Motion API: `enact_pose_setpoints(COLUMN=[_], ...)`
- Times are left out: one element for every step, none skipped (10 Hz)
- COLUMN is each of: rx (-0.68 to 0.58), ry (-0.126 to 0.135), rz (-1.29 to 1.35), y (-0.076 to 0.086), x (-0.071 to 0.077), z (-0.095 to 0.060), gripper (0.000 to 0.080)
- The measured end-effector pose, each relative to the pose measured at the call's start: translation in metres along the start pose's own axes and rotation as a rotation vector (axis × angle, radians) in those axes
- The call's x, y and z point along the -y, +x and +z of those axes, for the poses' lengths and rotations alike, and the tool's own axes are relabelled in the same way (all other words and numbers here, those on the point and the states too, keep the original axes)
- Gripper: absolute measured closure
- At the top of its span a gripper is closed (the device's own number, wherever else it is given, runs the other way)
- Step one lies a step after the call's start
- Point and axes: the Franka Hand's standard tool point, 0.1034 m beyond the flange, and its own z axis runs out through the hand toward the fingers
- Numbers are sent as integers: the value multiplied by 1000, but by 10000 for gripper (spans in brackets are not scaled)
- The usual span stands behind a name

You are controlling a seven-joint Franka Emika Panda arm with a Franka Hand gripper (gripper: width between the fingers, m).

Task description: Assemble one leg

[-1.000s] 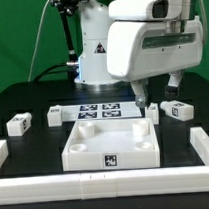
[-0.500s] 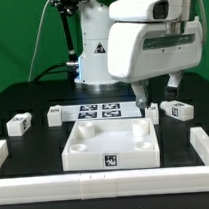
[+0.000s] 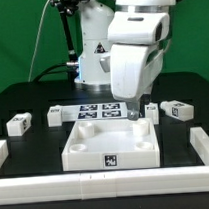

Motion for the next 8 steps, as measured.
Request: enact_pose_setpoints(rx=[0, 1, 1, -3, -3, -9, -8, -8], ry=[0, 1, 0, -7, 0, 1, 9, 7], rz=[-1, 0, -14, -116, -191, -233, -226, -225], y=[0, 0, -1, -4, -8, -11, -15, -14], x=[0, 0, 1, 5, 19, 32, 40, 38], z=[0, 1, 1, 4, 8, 12, 14, 14], gripper=[150, 150, 150, 150, 150, 150, 150, 150])
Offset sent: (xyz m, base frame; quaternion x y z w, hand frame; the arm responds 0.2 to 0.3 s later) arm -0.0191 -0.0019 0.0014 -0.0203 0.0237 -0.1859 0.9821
